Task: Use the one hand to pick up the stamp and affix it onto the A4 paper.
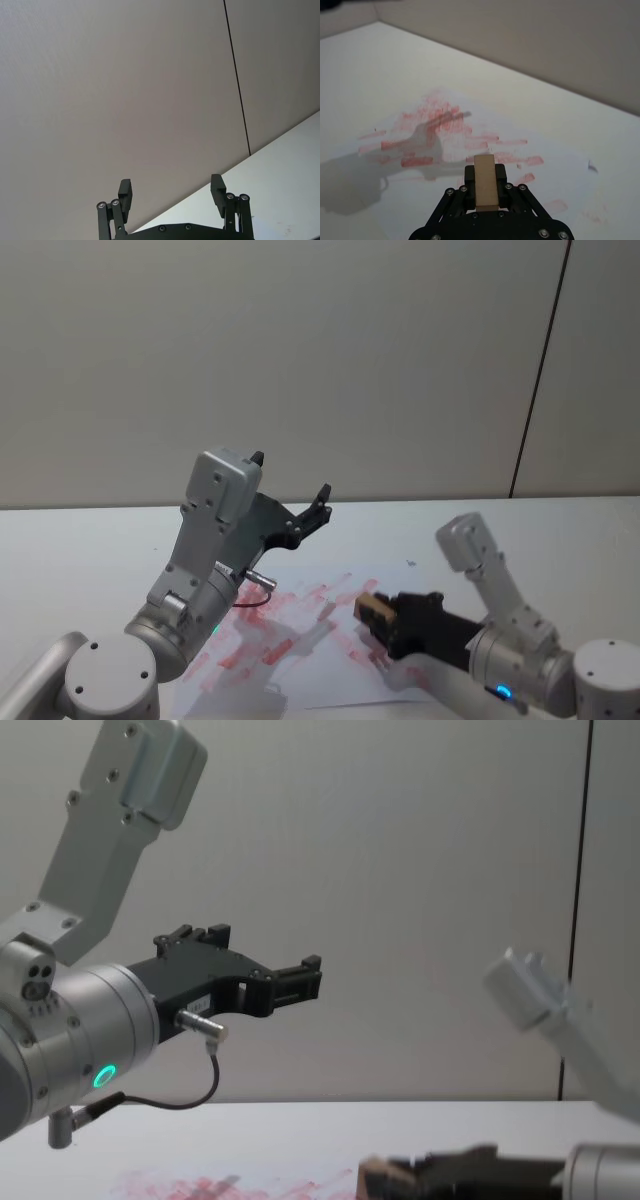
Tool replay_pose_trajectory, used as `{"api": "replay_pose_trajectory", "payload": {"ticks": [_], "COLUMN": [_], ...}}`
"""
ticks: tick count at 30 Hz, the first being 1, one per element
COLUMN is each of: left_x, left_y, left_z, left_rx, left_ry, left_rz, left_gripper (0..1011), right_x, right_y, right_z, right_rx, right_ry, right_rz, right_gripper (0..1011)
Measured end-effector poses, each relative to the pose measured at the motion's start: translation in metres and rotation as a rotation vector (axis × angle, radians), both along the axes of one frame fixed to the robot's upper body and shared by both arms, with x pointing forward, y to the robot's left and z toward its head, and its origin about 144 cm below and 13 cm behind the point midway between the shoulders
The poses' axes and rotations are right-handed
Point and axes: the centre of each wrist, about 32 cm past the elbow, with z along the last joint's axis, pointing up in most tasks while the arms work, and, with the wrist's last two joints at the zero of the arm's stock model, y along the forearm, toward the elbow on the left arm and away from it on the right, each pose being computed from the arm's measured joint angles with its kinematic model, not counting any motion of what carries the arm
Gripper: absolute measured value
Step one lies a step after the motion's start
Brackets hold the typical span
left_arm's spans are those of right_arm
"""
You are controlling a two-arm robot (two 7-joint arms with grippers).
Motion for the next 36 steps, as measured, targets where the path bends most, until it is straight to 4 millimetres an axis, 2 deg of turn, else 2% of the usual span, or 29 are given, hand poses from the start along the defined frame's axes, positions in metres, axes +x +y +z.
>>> {"api": "replay_pose_trajectory", "payload": {"ticks": [7,14,23,31,36], "left_x": [0.0,0.0,0.0,0.0,0.0], "left_y": [0.0,0.0,0.0,0.0,0.0], "left_z": [0.0,0.0,0.0,0.0,0.0], "left_rx": [0.0,0.0,0.0,0.0,0.0], "left_ry": [0.0,0.0,0.0,0.0,0.0], "left_rz": [0.0,0.0,0.0,0.0,0.0], "left_gripper": [1001,1001,1001,1001,1001], "right_x": [-0.001,-0.011,-0.029,-0.039,-0.039], "right_y": [-0.01,-0.041,-0.082,-0.106,-0.113], "right_z": [0.022,0.038,0.039,0.034,0.03], "right_rx": [0.088,0.123,0.069,0.002,-0.03], "right_ry": [-0.082,-0.136,-0.109,-0.072,-0.059], "right_rz": [-0.03,-0.099,-0.184,-0.228,-0.241], "right_gripper": [220,219,219,220,219]}}
